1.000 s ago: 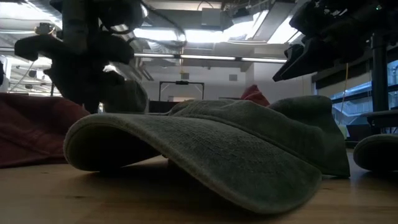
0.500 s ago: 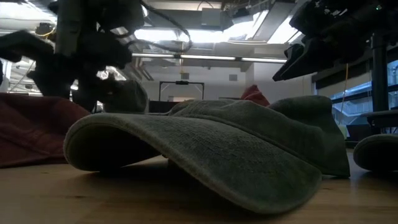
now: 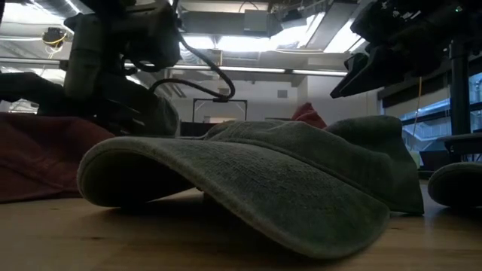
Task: Pick & Place hat
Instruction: Put the red cap into the right transparent bin
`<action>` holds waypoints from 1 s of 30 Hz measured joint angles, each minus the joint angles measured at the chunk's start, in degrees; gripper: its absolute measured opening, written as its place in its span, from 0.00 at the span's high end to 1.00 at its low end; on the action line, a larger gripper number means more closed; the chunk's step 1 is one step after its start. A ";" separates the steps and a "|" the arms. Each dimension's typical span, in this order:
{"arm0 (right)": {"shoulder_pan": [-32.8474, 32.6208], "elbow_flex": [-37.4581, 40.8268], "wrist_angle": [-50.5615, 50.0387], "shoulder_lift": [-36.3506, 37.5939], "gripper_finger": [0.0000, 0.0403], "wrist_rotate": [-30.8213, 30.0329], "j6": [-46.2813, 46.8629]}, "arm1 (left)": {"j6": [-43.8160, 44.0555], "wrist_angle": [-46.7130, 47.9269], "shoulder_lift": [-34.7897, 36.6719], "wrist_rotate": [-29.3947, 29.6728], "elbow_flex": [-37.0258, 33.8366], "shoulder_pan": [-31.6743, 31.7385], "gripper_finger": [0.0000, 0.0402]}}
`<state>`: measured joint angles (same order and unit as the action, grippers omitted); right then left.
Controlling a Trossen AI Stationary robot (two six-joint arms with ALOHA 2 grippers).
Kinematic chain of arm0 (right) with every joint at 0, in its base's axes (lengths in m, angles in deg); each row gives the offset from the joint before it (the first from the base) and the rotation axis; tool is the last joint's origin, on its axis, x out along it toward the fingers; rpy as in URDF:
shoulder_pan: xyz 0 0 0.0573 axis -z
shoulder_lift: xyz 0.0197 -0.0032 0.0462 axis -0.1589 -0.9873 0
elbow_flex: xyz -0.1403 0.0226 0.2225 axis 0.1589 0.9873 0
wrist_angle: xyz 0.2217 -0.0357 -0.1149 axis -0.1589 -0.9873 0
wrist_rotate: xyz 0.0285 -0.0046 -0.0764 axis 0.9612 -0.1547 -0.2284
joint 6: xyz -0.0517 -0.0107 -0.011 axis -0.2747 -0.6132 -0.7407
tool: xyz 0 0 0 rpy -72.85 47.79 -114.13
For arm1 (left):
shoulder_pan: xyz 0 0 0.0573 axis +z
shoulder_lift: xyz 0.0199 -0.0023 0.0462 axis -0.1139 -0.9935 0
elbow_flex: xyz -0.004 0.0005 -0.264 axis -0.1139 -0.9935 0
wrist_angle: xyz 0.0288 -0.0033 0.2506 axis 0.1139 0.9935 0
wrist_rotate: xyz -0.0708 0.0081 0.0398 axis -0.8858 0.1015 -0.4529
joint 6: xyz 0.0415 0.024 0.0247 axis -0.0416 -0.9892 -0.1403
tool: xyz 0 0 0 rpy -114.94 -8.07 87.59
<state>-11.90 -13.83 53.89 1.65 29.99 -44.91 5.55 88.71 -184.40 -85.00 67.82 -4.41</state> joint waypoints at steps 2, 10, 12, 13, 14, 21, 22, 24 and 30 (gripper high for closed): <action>0.01 0.00 0.00 0.00 0.47 0.00 -0.05 | 0.49 -1.01 0.07 3.48 0.01 -0.40 0.64; 0.01 0.00 -0.04 -0.02 0.47 0.00 -0.13 | 0.78 -1.63 0.03 2.16 -0.04 -0.34 0.64; 0.00 -0.01 -0.07 0.00 0.47 0.00 -0.12 | 0.69 -1.61 0.01 2.82 -0.06 -0.56 0.64; 0.00 0.00 -0.07 0.00 0.47 0.00 -0.10 | 0.94 -1.61 -0.03 2.84 -0.04 -0.58 0.64; 0.01 0.00 -0.07 -0.02 0.47 0.00 -0.10 | 1.11 -1.63 -0.03 2.74 -0.04 -0.58 0.64; 0.00 0.00 -0.15 0.00 0.47 0.00 -0.10 | -0.19 -3.47 -0.08 2.58 -0.12 -0.60 0.70; 0.00 0.00 -0.15 -0.02 0.47 0.00 -0.10 | -0.76 -4.10 -0.08 2.60 -0.12 -0.63 0.72; 0.00 -0.02 -0.17 0.00 0.47 0.00 -0.10 | -2.02 -5.53 -0.14 2.62 -0.17 -0.65 0.77; 0.00 0.00 -0.17 -0.01 0.47 0.00 -0.10 | -5.00 -11.69 -0.21 2.82 -0.11 -0.58 0.97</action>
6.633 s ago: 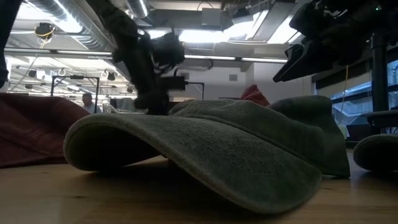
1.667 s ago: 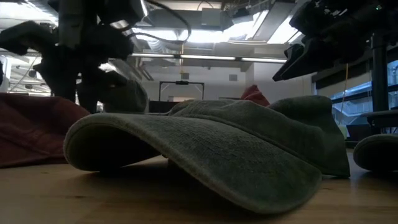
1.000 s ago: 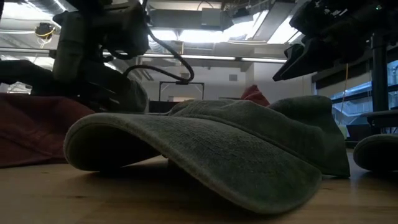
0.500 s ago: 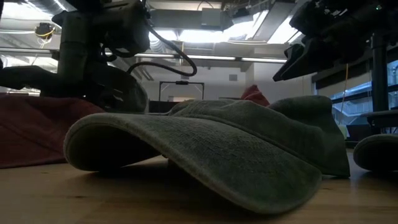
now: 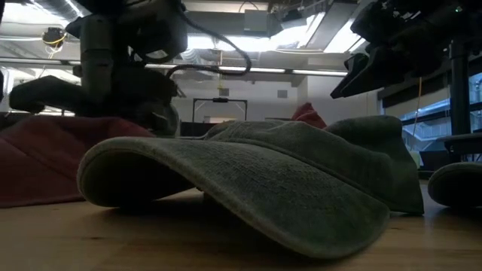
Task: Pick & Place hat
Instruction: Put the red cap into the right transparent bin
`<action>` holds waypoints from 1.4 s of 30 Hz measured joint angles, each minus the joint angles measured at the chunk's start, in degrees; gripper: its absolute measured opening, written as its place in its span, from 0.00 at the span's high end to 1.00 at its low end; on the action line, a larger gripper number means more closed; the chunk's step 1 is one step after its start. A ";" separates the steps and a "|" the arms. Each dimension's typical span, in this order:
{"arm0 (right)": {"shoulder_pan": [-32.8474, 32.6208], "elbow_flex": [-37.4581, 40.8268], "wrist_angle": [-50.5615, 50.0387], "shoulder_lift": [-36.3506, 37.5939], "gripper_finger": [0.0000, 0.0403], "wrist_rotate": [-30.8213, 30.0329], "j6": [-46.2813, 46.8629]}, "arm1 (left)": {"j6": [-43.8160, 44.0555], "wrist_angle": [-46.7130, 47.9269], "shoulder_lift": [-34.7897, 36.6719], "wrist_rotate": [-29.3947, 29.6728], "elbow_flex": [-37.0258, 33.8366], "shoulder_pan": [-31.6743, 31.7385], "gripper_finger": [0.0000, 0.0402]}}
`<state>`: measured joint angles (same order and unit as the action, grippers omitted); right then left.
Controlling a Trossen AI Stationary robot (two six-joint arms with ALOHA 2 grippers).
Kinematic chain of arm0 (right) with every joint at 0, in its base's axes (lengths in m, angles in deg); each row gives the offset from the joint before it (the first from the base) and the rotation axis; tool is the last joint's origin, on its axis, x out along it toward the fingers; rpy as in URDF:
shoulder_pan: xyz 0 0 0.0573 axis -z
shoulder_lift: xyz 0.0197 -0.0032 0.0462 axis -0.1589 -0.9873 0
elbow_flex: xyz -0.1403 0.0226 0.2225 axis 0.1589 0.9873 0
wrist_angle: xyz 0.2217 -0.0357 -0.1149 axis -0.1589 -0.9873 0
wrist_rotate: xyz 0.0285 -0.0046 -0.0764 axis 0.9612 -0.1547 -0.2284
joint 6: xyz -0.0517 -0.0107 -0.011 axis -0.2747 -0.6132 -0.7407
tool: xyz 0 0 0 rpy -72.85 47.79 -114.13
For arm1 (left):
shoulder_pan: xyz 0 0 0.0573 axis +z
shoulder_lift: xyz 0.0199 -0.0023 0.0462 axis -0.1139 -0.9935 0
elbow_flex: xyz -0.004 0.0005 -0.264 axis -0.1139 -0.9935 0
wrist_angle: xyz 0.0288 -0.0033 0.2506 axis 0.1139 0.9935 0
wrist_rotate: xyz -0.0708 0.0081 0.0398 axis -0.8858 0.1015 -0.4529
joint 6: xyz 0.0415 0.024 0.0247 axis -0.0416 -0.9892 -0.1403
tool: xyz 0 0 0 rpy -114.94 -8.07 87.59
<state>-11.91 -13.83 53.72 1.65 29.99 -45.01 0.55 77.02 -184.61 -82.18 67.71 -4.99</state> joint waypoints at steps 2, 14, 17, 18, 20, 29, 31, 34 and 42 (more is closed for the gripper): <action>0.00 0.00 0.00 0.00 0.47 0.00 0.00 | -0.05 0.04 -0.08 0.45 0.94 0.00 0.98; 0.02 0.00 5.58 0.00 0.47 0.13 2.57 | -8.76 1.53 -0.29 12.21 13.05 5.23 0.99; 0.01 0.00 10.17 0.00 0.47 0.41 1.05 | -11.49 0.03 -0.26 16.96 16.01 6.64 0.99; 0.02 0.00 11.91 -0.01 0.47 1.16 0.25 | -11.45 -1.28 -0.26 18.92 17.08 7.09 0.99; 0.02 0.00 15.94 -0.02 0.47 3.25 -1.08 | -10.89 -3.91 -0.19 21.99 19.22 8.15 0.99; 0.11 -0.02 27.03 0.00 0.47 5.64 3.30 | -16.90 -20.17 -0.11 26.10 22.52 12.16 0.99; 0.11 -0.09 27.18 0.01 0.47 2.96 6.09 | -18.60 -23.03 -0.11 26.95 22.52 12.85 0.99; 0.11 -0.96 25.89 -0.31 0.47 -1.61 10.11 | -18.97 -27.34 -0.09 27.34 22.52 13.49 0.99; 0.13 -9.29 18.61 -4.88 0.47 -2.61 4.67 | -20.51 -30.83 -0.04 27.56 22.52 13.66 0.99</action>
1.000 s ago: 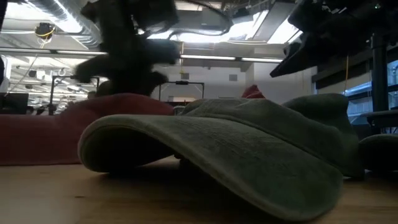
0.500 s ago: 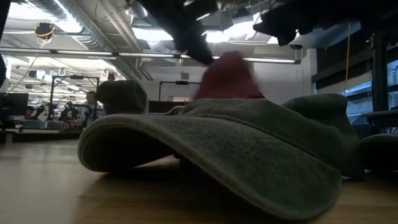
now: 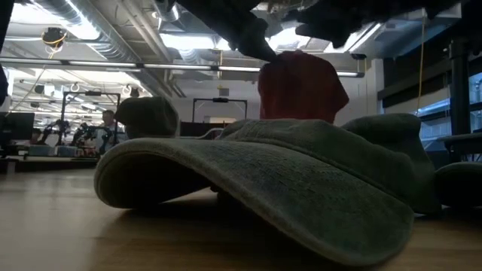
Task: Pick & Place hat
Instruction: Put the red cap into the right transparent bin
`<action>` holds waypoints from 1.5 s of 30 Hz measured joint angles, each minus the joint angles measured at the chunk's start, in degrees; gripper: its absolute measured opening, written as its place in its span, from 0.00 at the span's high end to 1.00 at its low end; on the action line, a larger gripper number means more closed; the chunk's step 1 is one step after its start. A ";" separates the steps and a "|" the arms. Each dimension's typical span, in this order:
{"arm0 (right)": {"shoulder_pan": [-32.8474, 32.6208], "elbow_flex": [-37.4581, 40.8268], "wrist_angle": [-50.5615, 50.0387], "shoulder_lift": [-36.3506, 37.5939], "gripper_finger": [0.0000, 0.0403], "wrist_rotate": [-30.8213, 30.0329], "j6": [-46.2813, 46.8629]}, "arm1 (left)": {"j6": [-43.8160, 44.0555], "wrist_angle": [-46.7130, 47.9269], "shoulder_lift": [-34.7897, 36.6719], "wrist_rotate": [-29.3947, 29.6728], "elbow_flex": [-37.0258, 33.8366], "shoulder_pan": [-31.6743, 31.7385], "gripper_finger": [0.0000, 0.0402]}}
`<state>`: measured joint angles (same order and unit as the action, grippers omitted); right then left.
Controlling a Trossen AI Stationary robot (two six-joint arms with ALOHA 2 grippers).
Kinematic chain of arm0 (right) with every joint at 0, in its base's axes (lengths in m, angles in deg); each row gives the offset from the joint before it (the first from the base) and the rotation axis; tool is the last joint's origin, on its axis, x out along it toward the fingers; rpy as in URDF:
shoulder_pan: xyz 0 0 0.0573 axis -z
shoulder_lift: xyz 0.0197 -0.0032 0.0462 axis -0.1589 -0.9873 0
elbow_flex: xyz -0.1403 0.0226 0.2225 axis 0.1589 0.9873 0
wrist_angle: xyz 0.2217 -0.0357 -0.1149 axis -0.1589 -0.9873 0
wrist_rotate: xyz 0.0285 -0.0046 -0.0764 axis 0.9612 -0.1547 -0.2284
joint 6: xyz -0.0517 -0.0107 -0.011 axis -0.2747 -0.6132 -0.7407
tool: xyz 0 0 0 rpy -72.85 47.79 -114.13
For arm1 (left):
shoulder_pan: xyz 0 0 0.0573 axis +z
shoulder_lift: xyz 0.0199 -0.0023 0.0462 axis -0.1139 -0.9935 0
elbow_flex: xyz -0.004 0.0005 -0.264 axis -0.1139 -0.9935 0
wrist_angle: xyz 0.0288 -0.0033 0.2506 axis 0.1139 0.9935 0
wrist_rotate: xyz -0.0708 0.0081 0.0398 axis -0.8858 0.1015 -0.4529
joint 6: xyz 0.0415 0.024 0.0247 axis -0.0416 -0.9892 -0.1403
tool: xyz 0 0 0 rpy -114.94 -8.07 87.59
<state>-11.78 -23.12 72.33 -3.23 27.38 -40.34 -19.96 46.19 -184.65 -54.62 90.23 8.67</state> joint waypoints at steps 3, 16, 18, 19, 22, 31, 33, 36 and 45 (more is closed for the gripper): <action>-0.02 -5.94 -8.62 -2.41 0.47 -2.66 0.10 | 0.50 -0.09 0.00 0.13 0.00 0.00 0.99; 0.37 -22.26 -34.66 -13.66 0.47 -10.31 7.32 | 0.94 -0.68 0.02 1.23 0.00 0.24 0.99; 0.37 -22.80 -34.58 -13.78 0.47 -10.35 6.50 | 0.98 -0.25 0.04 1.43 0.00 0.24 0.99; 0.37 -23.11 -34.31 -13.78 0.47 -10.41 6.34 | 0.98 0.02 0.04 1.55 0.00 0.24 0.99; 0.35 -23.46 -34.30 -13.78 0.47 -13.27 6.06 | 0.98 0.38 0.04 1.80 0.00 0.24 0.99; 0.37 -23.46 -38.59 -14.39 0.47 -15.65 10.54 | 1.01 0.42 0.07 2.71 0.00 0.24 0.99; 0.37 -23.46 -39.48 -14.50 0.47 -15.51 10.69 | 1.01 0.26 0.07 2.70 0.00 0.24 0.99; 0.37 -23.46 -38.91 -14.72 0.49 -15.40 10.85 | 0.98 -0.46 0.09 2.67 0.01 0.24 0.99; 0.65 -23.46 -39.08 -15.42 0.82 -12.77 10.20 | 1.00 -0.64 0.09 2.56 0.02 0.24 0.99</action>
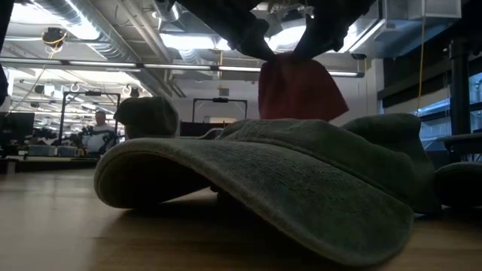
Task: Pick & Place hat
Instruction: Put the red cap into the right transparent bin
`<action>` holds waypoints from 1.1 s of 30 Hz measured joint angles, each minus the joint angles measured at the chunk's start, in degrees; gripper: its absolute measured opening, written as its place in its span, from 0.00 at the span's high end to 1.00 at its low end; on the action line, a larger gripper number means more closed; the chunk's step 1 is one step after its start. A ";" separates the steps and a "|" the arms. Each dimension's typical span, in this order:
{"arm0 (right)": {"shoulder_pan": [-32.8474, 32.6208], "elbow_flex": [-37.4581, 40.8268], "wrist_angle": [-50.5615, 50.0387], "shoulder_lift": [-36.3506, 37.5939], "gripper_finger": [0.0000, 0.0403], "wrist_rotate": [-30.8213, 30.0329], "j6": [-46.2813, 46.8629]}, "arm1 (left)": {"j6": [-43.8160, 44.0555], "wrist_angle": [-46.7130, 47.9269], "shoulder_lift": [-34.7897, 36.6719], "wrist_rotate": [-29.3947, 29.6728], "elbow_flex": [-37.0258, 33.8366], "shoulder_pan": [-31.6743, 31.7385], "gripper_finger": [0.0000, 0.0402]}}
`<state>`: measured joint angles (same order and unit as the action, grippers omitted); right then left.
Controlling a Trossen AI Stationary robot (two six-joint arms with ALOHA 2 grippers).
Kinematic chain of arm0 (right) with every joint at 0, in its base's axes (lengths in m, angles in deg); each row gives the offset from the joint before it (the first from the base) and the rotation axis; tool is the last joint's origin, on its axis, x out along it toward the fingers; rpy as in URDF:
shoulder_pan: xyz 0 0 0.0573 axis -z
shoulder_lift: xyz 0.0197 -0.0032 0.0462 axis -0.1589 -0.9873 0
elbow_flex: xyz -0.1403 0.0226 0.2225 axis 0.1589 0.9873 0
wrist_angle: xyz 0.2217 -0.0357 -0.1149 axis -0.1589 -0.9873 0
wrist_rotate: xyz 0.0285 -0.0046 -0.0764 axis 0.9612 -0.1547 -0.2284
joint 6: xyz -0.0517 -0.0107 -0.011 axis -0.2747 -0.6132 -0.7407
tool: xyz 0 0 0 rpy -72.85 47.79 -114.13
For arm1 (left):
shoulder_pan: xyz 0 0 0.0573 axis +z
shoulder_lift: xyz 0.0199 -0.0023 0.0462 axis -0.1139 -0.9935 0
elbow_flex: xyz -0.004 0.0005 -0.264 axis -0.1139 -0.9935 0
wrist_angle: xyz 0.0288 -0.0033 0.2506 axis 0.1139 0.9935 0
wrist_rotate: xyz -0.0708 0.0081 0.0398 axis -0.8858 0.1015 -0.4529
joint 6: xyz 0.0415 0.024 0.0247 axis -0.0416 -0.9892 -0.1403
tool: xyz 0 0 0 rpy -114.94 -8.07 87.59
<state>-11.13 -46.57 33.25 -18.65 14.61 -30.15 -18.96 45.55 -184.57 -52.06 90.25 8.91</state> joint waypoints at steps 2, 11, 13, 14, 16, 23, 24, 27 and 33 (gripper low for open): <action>0.01 0.00 -0.07 0.06 0.93 -0.01 -2.29 | 0.04 0.05 0.00 0.00 0.00 -0.01 0.98; 0.01 0.00 0.34 0.49 0.97 0.40 -5.57 | 2.02 0.28 0.02 0.17 0.02 -0.07 0.89; 0.01 0.00 0.00 0.96 0.98 0.54 -6.15 | 2.62 1.56 0.34 0.92 0.02 -0.07 0.85; -0.01 0.00 -0.08 1.23 0.98 0.53 -6.30 | 2.92 3.03 0.86 1.83 0.02 -0.07 0.83; 0.00 0.00 -0.26 2.20 0.98 0.51 -6.53 | 4.91 4.73 2.20 4.43 0.04 -0.06 0.78; 2.18 0.00 2.14 7.34 0.98 -1.39 -7.41 | 12.18 3.67 12.51 2.47 -8.26 1.50 0.68; 3.36 0.00 3.08 7.71 0.98 -1.46 -7.53 | 12.79 1.40 13.99 0.74 -10.34 1.67 0.67; 7.65 0.00 6.23 7.82 0.98 -1.59 -9.89 | 13.10 -6.32 17.67 -3.66 -16.53 1.77 0.67; 16.94 0.02 11.70 7.85 0.98 0.43 -11.85 | 14.61 -15.55 21.76 -6.43 -24.68 1.24 0.68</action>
<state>5.81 -46.55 44.95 -10.80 15.04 -41.99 -4.35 30.00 -162.81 -58.49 65.57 10.15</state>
